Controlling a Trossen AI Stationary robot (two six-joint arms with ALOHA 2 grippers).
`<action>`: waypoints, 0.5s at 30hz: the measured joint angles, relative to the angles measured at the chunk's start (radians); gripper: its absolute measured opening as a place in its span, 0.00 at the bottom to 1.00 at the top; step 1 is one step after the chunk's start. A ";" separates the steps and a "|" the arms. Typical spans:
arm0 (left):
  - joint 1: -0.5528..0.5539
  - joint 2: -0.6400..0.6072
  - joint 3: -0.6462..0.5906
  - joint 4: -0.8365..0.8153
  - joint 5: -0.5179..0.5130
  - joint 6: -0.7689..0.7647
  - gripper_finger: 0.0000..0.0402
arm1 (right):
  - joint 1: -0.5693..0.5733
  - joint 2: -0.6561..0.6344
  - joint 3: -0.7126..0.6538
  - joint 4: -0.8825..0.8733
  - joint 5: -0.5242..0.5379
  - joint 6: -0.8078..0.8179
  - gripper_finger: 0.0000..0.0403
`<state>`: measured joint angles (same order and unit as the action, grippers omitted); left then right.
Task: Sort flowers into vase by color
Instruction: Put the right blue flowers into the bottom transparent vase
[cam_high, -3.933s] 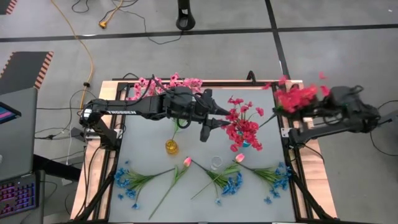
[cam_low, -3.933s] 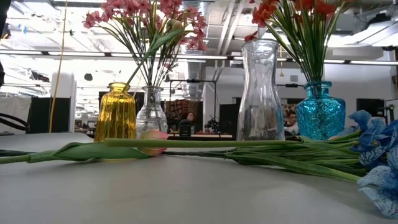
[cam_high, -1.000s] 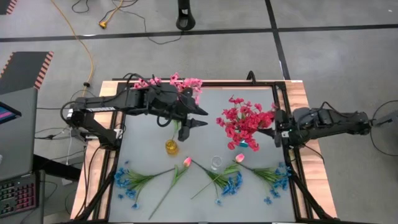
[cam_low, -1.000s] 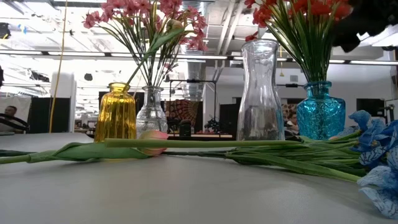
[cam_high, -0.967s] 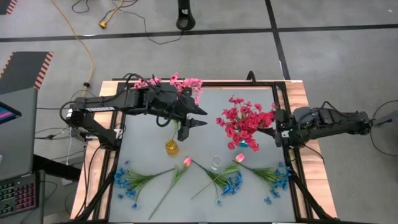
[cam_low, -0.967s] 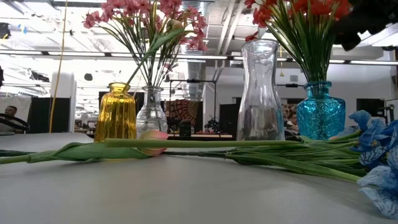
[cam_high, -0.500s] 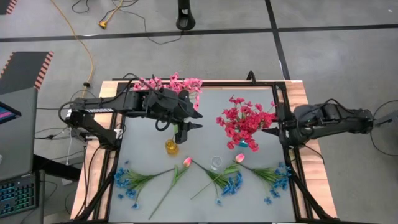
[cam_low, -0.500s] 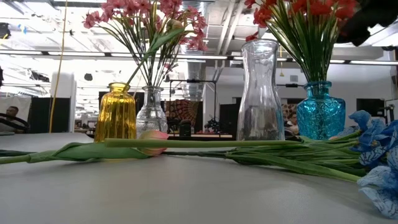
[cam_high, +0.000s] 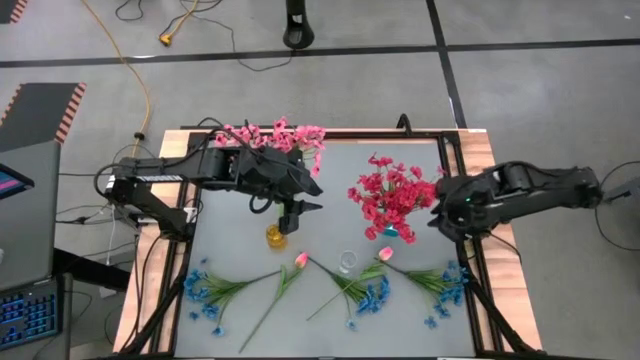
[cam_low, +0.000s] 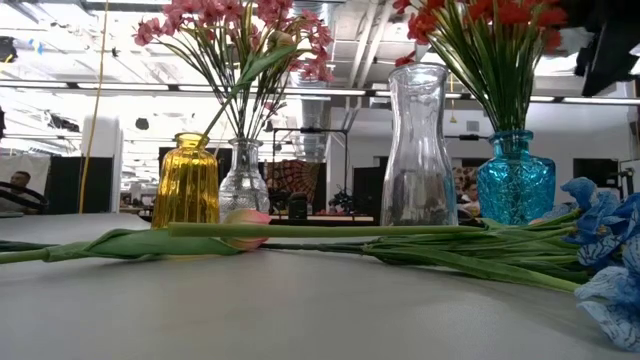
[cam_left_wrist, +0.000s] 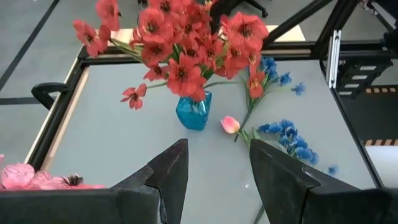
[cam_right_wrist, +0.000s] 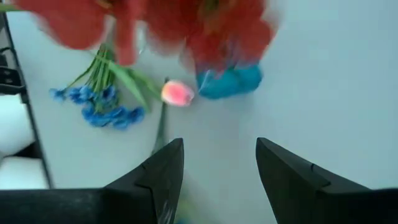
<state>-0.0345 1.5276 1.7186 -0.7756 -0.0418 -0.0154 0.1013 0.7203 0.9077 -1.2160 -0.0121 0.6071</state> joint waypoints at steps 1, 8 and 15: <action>0.000 0.000 -0.004 0.004 0.000 0.000 0.40 | 0.007 0.019 0.000 0.000 -0.021 0.025 0.57; 0.000 0.001 -0.006 0.001 0.000 0.011 0.40 | 0.116 0.136 0.000 -0.033 -0.089 0.141 0.56; 0.000 0.001 -0.006 0.001 0.000 0.012 0.40 | 0.288 0.188 0.000 -0.055 -0.096 0.355 0.53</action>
<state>-0.0345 1.5288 1.7123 -0.7742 -0.0418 -0.0033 0.3895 0.9087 0.9077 -1.2712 -0.1078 0.9623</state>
